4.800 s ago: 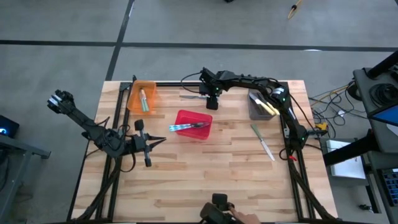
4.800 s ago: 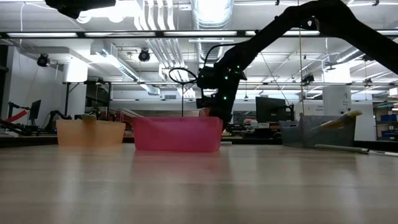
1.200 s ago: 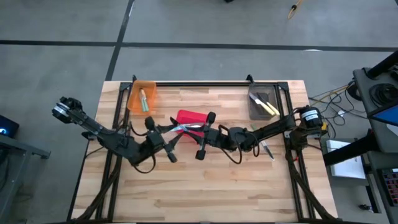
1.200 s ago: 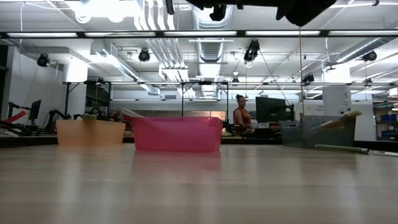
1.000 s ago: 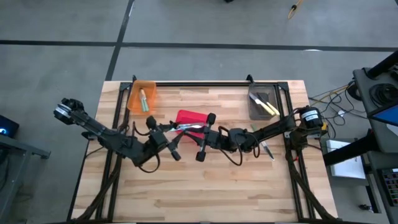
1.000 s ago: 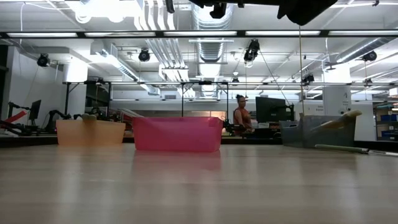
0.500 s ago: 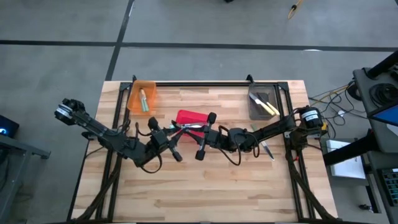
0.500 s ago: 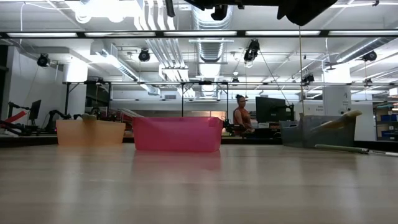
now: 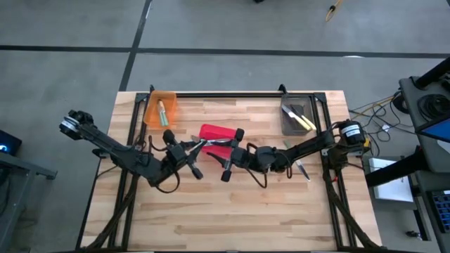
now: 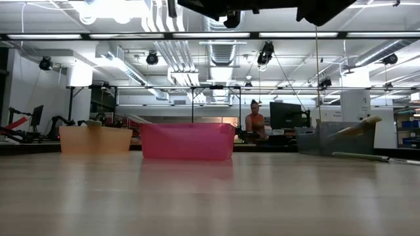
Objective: Sort silverware by color (type)
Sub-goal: Put the white patterned table knife into the red bin
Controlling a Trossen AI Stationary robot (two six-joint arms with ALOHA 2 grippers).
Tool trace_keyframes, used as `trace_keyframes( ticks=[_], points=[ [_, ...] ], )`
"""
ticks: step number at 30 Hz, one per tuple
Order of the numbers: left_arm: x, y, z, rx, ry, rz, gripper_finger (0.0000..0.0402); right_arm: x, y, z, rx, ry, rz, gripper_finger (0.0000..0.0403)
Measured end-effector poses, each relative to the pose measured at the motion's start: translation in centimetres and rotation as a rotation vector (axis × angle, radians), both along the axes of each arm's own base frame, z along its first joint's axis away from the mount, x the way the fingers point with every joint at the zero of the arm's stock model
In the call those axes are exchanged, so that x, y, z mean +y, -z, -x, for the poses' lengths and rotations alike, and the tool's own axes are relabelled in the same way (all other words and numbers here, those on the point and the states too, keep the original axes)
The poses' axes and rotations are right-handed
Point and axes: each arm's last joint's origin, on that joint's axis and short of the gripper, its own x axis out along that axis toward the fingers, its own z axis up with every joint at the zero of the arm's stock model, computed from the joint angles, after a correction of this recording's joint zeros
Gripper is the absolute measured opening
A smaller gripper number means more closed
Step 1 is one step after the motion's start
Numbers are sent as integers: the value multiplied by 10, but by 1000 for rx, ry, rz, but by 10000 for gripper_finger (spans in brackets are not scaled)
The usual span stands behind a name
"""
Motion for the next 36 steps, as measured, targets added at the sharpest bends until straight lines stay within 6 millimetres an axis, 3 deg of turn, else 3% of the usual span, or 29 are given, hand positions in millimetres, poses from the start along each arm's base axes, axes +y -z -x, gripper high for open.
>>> trace_keyframes(
  ticks=[6, 11, 16, 24, 30, 36],
  points=[
    [7, 1, 22, 87, 33, 26, 8, -3, -8, 7, 84, 32, 8, 178],
    [18, 16, 41, 190, 36, 114, 8, -6, -23, 21, 166, 69, 29, 179],
    [29, 32, 47, 284, 26, 219, 8, -11, -42, 38, 212, 114, 38, 180],
    [49, 34, 33, 544, -19, 288, 8, -16, -62, 62, 260, 119, 27, 180],
    [62, 31, 19, 776, -111, 286, 8, -17, -60, 67, 317, 120, 18, 180],
    [61, 35, 2, 894, -152, 272, 8, -17, -57, 66, 335, 128, 24, 180]
  ],
)
